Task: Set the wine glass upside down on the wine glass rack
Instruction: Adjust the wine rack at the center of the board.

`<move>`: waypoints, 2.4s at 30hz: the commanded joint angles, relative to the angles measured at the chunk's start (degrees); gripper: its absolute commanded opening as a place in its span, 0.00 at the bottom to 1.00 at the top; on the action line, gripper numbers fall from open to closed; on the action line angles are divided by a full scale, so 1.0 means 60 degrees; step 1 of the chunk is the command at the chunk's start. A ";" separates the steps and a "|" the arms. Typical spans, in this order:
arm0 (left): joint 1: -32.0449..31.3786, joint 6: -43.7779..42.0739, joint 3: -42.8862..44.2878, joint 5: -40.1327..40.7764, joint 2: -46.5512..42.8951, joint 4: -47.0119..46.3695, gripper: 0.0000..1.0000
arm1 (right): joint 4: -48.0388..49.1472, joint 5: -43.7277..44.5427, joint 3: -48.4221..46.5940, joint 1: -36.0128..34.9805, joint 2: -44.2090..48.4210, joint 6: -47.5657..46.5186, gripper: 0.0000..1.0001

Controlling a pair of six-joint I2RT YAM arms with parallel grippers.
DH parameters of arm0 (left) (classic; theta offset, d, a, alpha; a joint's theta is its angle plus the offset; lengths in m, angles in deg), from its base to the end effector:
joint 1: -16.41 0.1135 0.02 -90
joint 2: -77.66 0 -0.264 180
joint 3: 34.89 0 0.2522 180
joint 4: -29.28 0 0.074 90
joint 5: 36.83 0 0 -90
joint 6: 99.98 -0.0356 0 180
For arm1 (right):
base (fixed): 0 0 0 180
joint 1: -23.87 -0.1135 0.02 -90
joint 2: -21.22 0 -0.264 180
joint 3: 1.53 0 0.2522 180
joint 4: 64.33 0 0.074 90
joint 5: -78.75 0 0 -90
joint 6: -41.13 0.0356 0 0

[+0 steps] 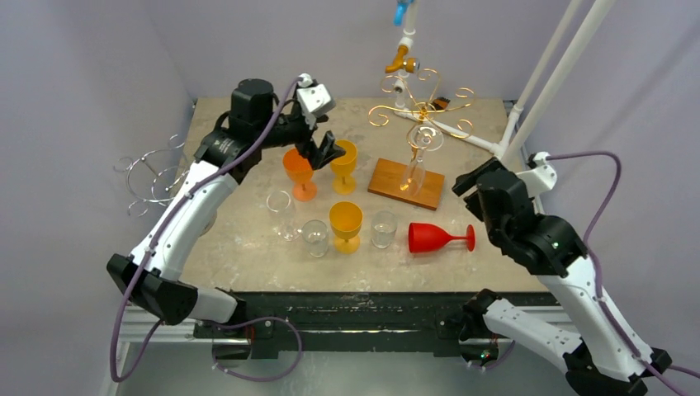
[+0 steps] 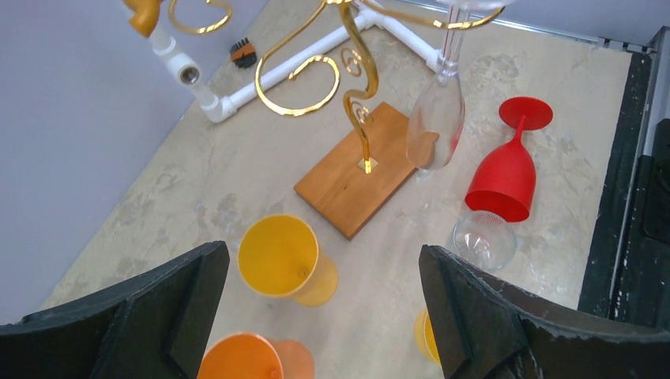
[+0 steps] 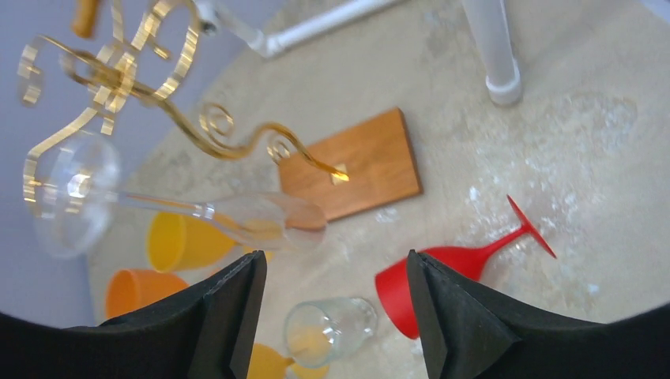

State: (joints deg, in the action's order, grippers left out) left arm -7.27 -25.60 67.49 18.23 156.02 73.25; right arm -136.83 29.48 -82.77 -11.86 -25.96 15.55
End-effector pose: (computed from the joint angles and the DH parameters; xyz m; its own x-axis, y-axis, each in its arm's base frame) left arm 0.2611 -0.1368 0.4395 -0.0795 0.2759 -0.9579 0.8760 0.4779 0.0649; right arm 0.1179 0.0562 0.3856 -0.2428 0.6673 -0.7041 0.4433 0.7219 0.5313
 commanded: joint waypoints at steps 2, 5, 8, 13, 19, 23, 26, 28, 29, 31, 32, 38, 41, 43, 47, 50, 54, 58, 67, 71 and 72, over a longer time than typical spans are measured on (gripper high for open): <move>-0.1467 -0.0613 0.1556 0.2031 0.0940 0.0183 1.00 | -0.0301 0.1154 -0.1941 -0.0008 -0.0279 -0.1621 0.70; -0.1925 -0.0751 0.2253 0.2527 0.1671 0.0477 1.00 | -0.0047 0.1193 -0.2729 -0.0008 -0.0644 -0.2168 0.66; -0.2263 -0.0756 0.2534 0.2835 0.2054 0.0434 1.00 | 0.0452 0.1387 -0.3187 -0.0001 -0.1017 -0.2691 0.62; -0.2813 -0.0986 0.2342 0.3390 0.2174 -0.0210 1.00 | 0.1415 0.1623 -0.3881 0.0047 -0.1729 -0.3608 0.59; -0.3026 -0.1179 0.2484 0.4009 0.2420 -0.0423 1.00 | 0.2066 0.1097 -0.4808 0.0477 -0.2751 -0.4425 0.58; -0.3026 -0.1159 0.2472 0.4596 0.2448 -0.0577 1.00 | 0.2090 0.0041 -0.5109 0.1161 -0.3240 -0.4624 0.60; -0.3026 -0.1158 0.2475 0.4947 0.2513 -0.0503 1.00 | 0.2037 -0.0660 -0.5092 0.1670 -0.3453 -0.4714 0.63; -0.3026 -0.1141 0.2475 0.5095 0.2524 -0.0463 1.00 | 0.1964 -0.1031 -0.5060 0.1947 -0.3555 -0.4752 0.64; -0.3026 -0.1123 0.2465 0.5161 0.2525 -0.0486 1.00 | 0.1993 -0.1306 -0.5000 0.2073 -0.3586 -0.4778 0.64; -0.3027 -0.1072 0.2426 0.5258 0.2499 -0.0586 1.00 | 0.2158 -0.1626 -0.4812 0.2274 -0.3592 -0.4883 0.63; -0.3028 -0.1030 0.2414 0.5317 0.2483 -0.0675 1.00 | 0.2243 -0.1789 -0.4705 0.2391 -0.3592 -0.4922 0.63; -0.3026 -0.0327 0.2270 0.5683 0.2488 -0.1038 1.00 | 0.2904 -0.3003 -0.4131 0.3228 -0.3640 -0.5350 0.59; -0.3026 -0.0063 0.2292 0.5546 0.2545 -0.0997 1.00 | 0.3025 -0.3582 -0.3960 0.3640 -0.3821 -0.5405 0.57; -0.3025 0.0041 0.2436 0.5376 0.2641 -0.0809 1.00 | 0.3271 -0.3960 -0.3677 0.3883 -0.3776 -0.5413 0.56; -0.3026 0.0005 0.2677 0.5330 0.2832 -0.0715 1.00 | 0.3630 -0.4421 -0.3318 0.4119 -0.3657 -0.5350 0.51; -0.3018 -0.0063 0.2842 0.5410 0.3067 -0.0674 1.00 | 0.3804 -0.4486 -0.3178 0.4151 -0.3582 -0.5346 0.46; -0.3033 -0.0021 0.3155 0.5747 0.3405 -0.0792 1.00 | 0.3887 -0.4442 -0.3058 0.4151 -0.3519 -0.5401 0.41; -0.3025 0.0010 0.3371 0.6204 0.3623 -0.0773 0.97 | 0.3934 -0.4322 -0.2928 0.4167 -0.3462 -0.5502 0.34; -0.3012 -0.0095 0.3571 0.6953 0.3760 -0.0919 0.92 | 0.4111 -0.4448 -0.2556 0.4179 -0.3186 -0.5445 0.23; -0.2973 0.0192 0.3853 0.7272 0.3903 -0.0991 0.91 | 0.4303 -0.4600 -0.2221 0.4177 -0.2909 -0.5328 0.21; -0.2951 0.0230 0.4003 0.7266 0.4012 -0.0891 0.90 | 0.4343 -0.4512 -0.2148 0.4170 -0.2827 -0.5322 0.20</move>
State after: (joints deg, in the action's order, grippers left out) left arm -25.52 -26.56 86.81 57.95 178.91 69.23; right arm -113.77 3.78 -96.98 13.08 -45.72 -16.60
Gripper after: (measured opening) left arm 0.913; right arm 0.219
